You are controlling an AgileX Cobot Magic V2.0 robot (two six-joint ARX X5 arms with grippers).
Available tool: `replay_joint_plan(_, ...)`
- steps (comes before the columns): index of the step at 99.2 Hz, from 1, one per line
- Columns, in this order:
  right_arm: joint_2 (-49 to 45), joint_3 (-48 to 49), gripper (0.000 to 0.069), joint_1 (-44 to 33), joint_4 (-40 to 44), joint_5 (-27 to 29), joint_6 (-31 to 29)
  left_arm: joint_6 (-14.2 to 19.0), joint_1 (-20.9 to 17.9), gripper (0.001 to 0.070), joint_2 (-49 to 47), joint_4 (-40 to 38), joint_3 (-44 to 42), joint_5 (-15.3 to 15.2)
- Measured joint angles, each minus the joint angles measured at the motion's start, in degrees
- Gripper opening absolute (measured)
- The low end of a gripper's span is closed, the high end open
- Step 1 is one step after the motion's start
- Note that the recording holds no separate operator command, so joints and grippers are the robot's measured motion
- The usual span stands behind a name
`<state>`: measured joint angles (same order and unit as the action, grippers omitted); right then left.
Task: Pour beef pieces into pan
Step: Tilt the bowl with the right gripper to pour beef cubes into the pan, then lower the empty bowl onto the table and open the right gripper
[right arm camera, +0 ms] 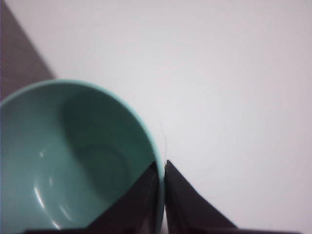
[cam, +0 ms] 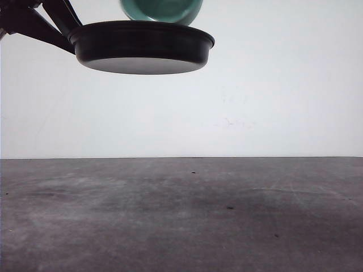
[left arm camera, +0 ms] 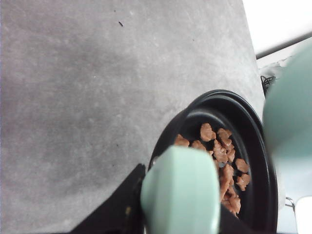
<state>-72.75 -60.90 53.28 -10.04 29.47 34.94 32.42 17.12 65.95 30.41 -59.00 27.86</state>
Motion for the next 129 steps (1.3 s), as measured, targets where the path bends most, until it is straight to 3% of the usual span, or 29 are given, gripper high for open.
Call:
replay_joint_plan(12,4.6,-2.0,0.0014,-7.9,6.8,-11.7,-23.3,-0.1,0.0,0.0055,0.0,-0.4,0.0,0.0)
replay_joint_plan(21,6.5,-2.5,0.0014,-13.4,9.1,-19.7,-37.2,-0.2,0.0,0.0055,0.1,-1.2,0.0,0.0)
replay_joint_plan(31,7.0,-2.6,0.0014,-18.0,14.6,-26.9,-49.0,-0.2,0.0,0.0055,0.3,-1.5,0.0,0.0)
replay_joint_plan(40,6.3,-2.6,0.0014,-23.6,22.0,-31.3,-54.9,-0.5,0.0,0.0055,0.4,-1.4,0.0,0.0)
replay_joint_plan(58,1.2,-2.6,0.0014,-40.7,38.0,-32.6,-56.4,-1.7,0.0,0.0055,0.4,-0.2,0.0,0.0)
replay_joint_plan(73,-6.0,-1.2,0.0014,-48.9,44.2,-41.4,-55.2,-2.2,0.0,0.0055,0.4,-0.1,0.0,1.1)
replay_joint_plan(94,-11.7,2.5,0.0014,-47.7,45.1,-40.2,-52.3,-2.4,0.0,0.0055,0.4,-0.2,0.0,1.1)
replay_joint_plan(129,-13.1,9.4,0.0017,-41.9,37.6,-34.0,-51.7,-2.4,0.0,0.0055,0.4,-0.1,0.0,1.2)
